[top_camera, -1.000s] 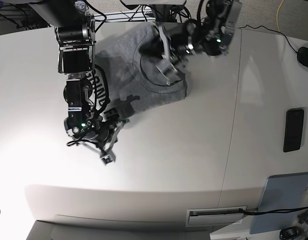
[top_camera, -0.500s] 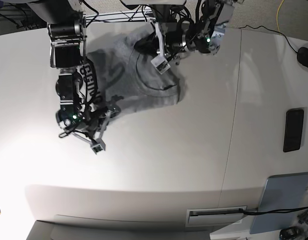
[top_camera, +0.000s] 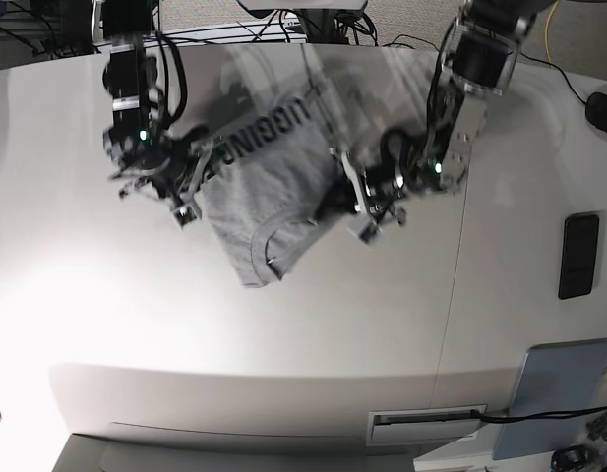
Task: Fold the T-shirt properly
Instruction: 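Flip the folded bundle over with both grippers, lettering side up, then release the shirt and raise both grippers away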
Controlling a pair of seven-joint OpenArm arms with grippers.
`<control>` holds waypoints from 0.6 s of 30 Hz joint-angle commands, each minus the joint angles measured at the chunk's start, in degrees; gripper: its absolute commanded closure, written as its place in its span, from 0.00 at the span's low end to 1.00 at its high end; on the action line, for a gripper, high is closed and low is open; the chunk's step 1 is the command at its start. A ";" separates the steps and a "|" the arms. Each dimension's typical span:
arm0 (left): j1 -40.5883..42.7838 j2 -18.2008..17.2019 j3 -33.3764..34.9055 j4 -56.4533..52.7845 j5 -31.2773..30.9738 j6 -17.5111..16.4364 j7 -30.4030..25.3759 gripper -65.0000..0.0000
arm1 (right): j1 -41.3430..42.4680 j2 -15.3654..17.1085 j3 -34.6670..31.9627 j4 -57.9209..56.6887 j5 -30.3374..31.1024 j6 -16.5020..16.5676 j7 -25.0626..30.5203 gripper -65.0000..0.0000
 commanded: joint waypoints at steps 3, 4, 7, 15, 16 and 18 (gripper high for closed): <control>-2.93 -1.40 -0.22 -2.19 6.43 5.03 5.73 1.00 | -3.72 0.11 -0.09 3.02 3.19 0.61 -0.48 1.00; -3.67 -1.40 -0.24 -2.16 6.38 5.05 5.75 1.00 | -4.57 0.11 -0.09 3.61 3.69 0.20 -0.11 1.00; -5.38 -1.44 -0.24 -2.10 4.04 5.09 5.77 1.00 | -6.32 0.15 -0.09 4.92 4.68 0.11 0.11 1.00; -5.84 -1.79 -0.31 5.51 -0.04 4.66 9.75 1.00 | -9.38 0.31 0.07 9.84 5.22 0.13 0.79 1.00; -5.68 -1.92 -0.35 7.32 -0.42 4.83 10.84 1.00 | -9.66 0.31 0.09 10.45 5.20 0.13 0.81 1.00; -5.51 -1.90 -1.14 11.32 -1.62 4.85 13.51 1.00 | -9.99 0.31 0.09 11.30 5.03 0.13 0.85 1.00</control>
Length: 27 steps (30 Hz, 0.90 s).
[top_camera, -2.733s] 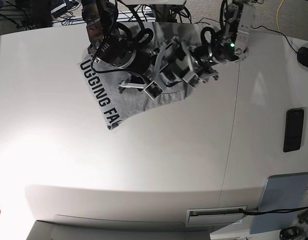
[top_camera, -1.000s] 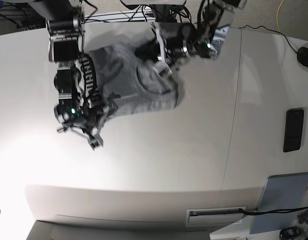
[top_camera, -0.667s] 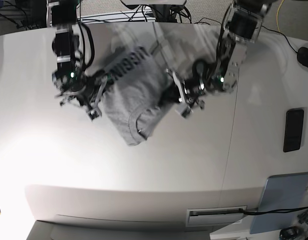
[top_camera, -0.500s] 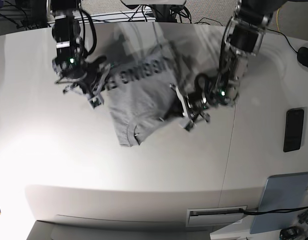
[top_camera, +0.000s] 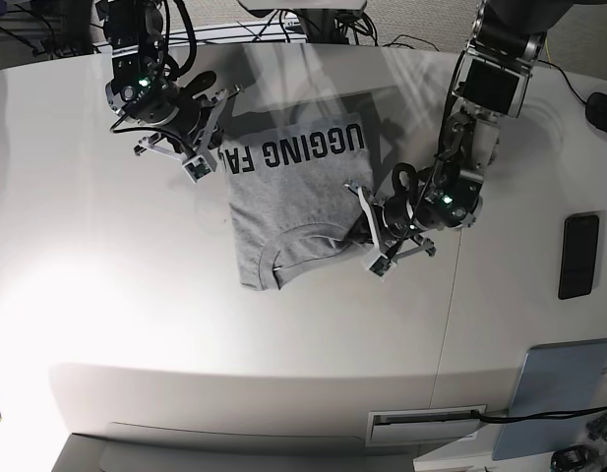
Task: Fold the T-shirt properly
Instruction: 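Release the shirt and raise both grippers away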
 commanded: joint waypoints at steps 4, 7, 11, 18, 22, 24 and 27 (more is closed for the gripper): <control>0.13 -0.02 -4.20 9.94 -2.40 -0.04 1.90 1.00 | 0.42 0.35 0.17 1.40 0.15 -0.11 0.28 1.00; 3.50 -0.04 -8.63 16.20 -2.51 -0.04 2.67 1.00 | 0.09 0.35 0.17 1.42 0.11 -1.14 0.17 1.00; 9.81 -0.70 -14.86 22.14 -5.75 -0.09 3.34 1.00 | -2.14 0.33 1.99 3.28 -0.31 -3.10 0.44 1.00; 24.35 -1.90 -25.59 31.04 -6.73 -0.02 6.01 1.00 | -12.46 0.33 14.45 14.19 -0.17 -3.54 -0.02 1.00; 33.24 -1.90 -30.56 34.05 -7.26 -0.09 6.54 1.00 | -20.02 0.31 22.38 19.21 4.13 -3.54 -1.03 1.00; 38.23 -1.90 -33.18 35.10 -9.64 -0.83 6.60 1.00 | -23.89 0.31 25.99 20.92 6.82 -3.54 -2.91 1.00; 46.16 -1.90 -36.72 35.34 -13.11 -3.13 6.69 1.00 | -29.64 0.31 30.40 21.29 10.08 -3.52 -6.10 1.00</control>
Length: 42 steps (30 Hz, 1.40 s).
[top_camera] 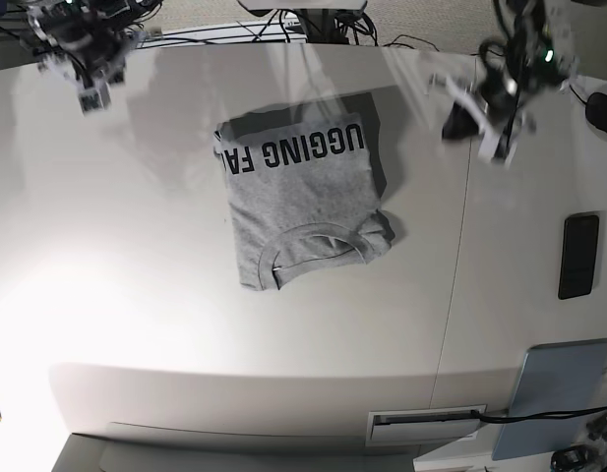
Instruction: Fold the T-shirt properly
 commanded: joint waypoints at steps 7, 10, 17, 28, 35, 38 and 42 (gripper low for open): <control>16.81 -0.02 -2.05 -2.97 -0.74 -3.10 -1.44 1.00 | -11.82 0.42 2.23 -4.83 0.22 -0.22 -1.44 1.00; 19.63 0.59 -2.05 -10.08 0.39 -5.70 -6.05 1.00 | -12.70 0.33 2.19 -13.49 -0.26 -0.17 1.55 1.00; 14.05 1.01 -2.03 -38.40 8.15 -10.88 -17.86 1.00 | -4.17 0.48 2.21 -42.66 -9.66 0.57 13.57 1.00; -10.99 2.69 -2.03 -82.44 21.16 -11.54 -29.20 1.00 | 25.68 5.01 2.19 -98.51 -19.91 11.26 36.57 1.00; -21.92 8.04 -2.05 -91.45 28.63 -4.33 -30.80 1.00 | 36.59 5.25 2.19 -108.00 -24.33 12.31 38.84 1.00; -24.17 9.53 -2.05 -92.54 30.62 -2.05 -30.36 1.00 | 38.16 4.98 2.19 -107.97 -24.70 12.28 37.92 1.00; -25.11 10.16 -2.05 -92.87 30.60 -0.81 -30.40 1.00 | 38.36 4.96 2.19 -107.97 -24.68 12.28 38.21 1.00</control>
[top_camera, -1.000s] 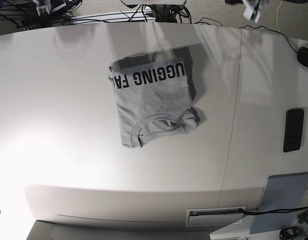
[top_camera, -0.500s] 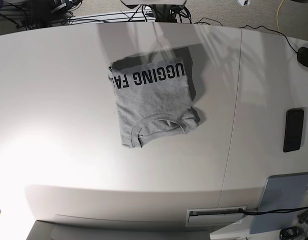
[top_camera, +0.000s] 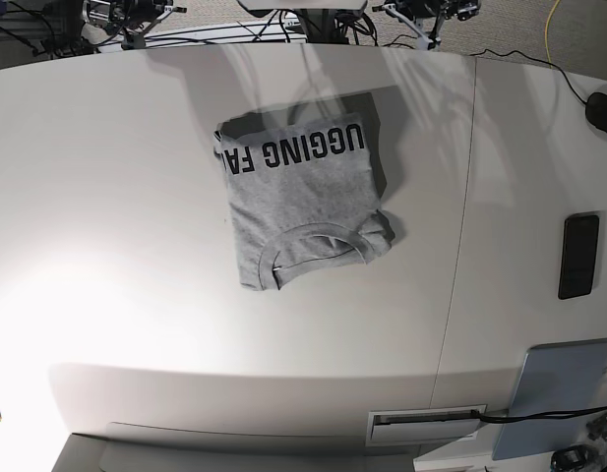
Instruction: Fold the T-shirt properly
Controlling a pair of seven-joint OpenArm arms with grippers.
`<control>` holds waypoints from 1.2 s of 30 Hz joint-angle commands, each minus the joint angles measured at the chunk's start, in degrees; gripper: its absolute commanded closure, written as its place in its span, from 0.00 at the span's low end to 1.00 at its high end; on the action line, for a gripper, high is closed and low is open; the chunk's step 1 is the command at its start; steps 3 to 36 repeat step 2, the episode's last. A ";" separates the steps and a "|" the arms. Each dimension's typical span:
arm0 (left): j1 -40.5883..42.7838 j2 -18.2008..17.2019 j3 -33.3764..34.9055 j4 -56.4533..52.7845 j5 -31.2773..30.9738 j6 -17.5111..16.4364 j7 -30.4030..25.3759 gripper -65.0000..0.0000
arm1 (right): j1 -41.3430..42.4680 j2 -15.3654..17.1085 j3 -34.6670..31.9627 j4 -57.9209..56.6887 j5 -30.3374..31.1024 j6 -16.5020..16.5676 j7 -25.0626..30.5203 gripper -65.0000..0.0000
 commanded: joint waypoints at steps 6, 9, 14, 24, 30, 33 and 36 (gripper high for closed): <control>0.00 -0.20 -0.07 0.17 0.04 -0.50 0.24 1.00 | -0.26 0.83 0.09 0.11 0.09 0.17 -0.35 1.00; 0.00 -0.20 -0.07 0.17 0.04 -0.50 0.24 1.00 | -0.26 0.83 0.09 0.11 0.09 0.17 -0.35 1.00; 0.00 -0.20 -0.07 0.17 0.04 -0.50 0.24 1.00 | -0.26 0.83 0.09 0.11 0.09 0.17 -0.35 1.00; 0.00 -0.20 -0.07 0.17 0.04 -0.50 0.24 1.00 | -0.26 0.83 0.09 0.11 0.09 0.17 -0.35 1.00; 0.00 -0.20 -0.07 0.17 0.04 -0.50 0.24 1.00 | -0.26 0.83 0.09 0.11 0.09 0.17 -0.35 1.00; 0.00 -0.20 -0.07 0.17 0.04 -0.50 0.24 1.00 | -0.26 0.83 0.09 0.11 0.09 0.17 -0.35 1.00; 0.00 -0.20 -0.07 0.17 0.04 -0.50 0.24 1.00 | -0.26 0.83 0.09 0.11 0.09 0.17 -0.35 1.00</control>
